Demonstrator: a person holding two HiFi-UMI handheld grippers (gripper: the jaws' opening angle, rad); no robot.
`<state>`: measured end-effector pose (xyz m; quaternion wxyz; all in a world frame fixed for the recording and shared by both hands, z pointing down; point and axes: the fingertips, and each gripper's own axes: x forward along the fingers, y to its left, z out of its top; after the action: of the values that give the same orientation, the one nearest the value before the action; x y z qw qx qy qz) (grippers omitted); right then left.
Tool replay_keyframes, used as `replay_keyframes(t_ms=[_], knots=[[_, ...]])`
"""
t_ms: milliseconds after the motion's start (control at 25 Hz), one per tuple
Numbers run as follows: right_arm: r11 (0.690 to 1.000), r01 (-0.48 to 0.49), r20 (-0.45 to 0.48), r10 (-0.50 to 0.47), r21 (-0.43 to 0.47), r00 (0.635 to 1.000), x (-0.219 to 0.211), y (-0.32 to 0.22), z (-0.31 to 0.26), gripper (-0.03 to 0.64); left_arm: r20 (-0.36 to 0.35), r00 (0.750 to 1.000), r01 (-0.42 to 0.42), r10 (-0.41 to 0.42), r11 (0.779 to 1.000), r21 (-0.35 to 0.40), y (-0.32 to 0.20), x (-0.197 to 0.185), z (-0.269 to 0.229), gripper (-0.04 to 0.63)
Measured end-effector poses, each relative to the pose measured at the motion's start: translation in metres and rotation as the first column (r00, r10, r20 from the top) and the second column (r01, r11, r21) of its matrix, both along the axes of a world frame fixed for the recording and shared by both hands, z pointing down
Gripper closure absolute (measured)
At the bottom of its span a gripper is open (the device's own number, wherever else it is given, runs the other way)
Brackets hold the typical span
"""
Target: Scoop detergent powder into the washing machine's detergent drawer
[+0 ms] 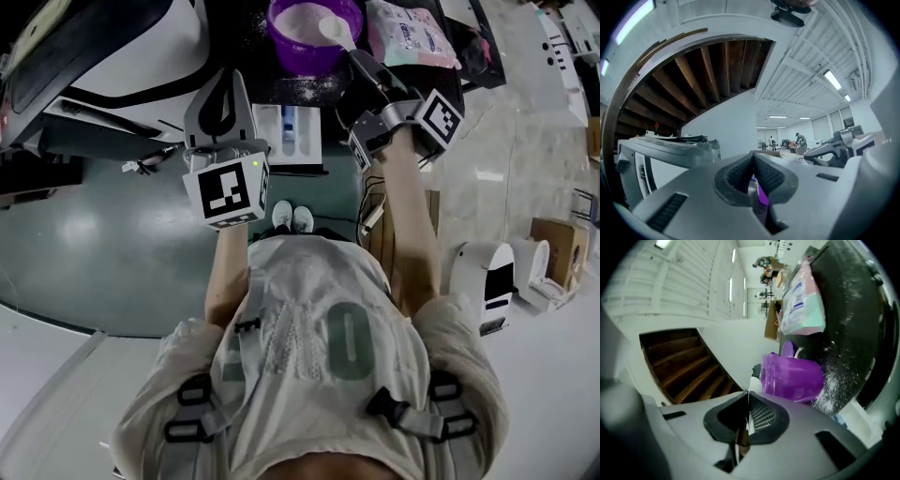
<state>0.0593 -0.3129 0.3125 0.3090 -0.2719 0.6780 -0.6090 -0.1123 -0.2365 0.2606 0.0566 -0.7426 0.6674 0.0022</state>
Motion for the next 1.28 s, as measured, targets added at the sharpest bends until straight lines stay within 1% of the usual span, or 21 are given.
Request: replay_keyframes(t_ms=[40,120,240,320,520,600,680,800,1000,1280], knots=[[0.999,-0.049,0.032,0.049,-0.014,0.998,0.007,0.012,0.005,0.607,-0.014,1.000,-0.009,0.009,1.000,-0.008,0.005,0.004,0.004,0.575],[0.991,-0.127,0.060,0.129,-0.032,0.990,0.021,0.034,0.014,0.607,-0.020,0.999,-0.041,0.041,0.999,-0.002,0.017,0.015,0.005,0.575],[0.979,-0.202,0.048,0.203,-0.033,0.978,0.039,0.065,0.025,0.607,-0.008,0.997,-0.081,0.081,0.997,0.019,0.039,0.028,0.005,0.575],[0.973,-0.228,0.029,0.229,-0.020,0.973,0.049,0.082,0.029,0.607,-0.004,0.996,-0.092,0.092,0.995,0.028,0.053,0.034,0.008,0.575],[0.967,-0.255,0.054,0.255,-0.010,0.965,0.061,0.126,0.033,0.607,-0.026,0.995,-0.100,0.100,0.995,-0.018,0.082,0.042,0.034,0.575],[0.963,-0.268,0.059,0.268,-0.021,0.962,0.065,0.145,0.039,0.607,-0.049,0.994,-0.100,0.099,0.994,-0.033,0.094,0.044,0.044,0.575],[0.961,-0.275,0.063,0.276,-0.025,0.959,0.067,0.158,0.044,0.607,-0.070,0.993,-0.098,0.095,0.994,-0.040,0.101,0.045,0.050,0.575],[0.961,-0.274,0.067,0.276,-0.035,0.959,0.064,0.173,0.052,0.607,-0.082,0.993,-0.093,0.089,0.995,-0.046,0.109,0.043,0.054,0.575],[0.963,-0.269,0.080,0.271,-0.037,0.959,0.061,0.184,0.056,0.607,-0.080,0.994,-0.079,0.075,0.996,-0.048,0.114,0.041,0.053,0.575],[0.964,-0.264,0.093,0.263,-0.005,0.960,0.060,0.178,0.048,0.607,-0.070,0.995,-0.069,0.067,0.997,-0.029,0.109,0.039,0.046,0.575]])
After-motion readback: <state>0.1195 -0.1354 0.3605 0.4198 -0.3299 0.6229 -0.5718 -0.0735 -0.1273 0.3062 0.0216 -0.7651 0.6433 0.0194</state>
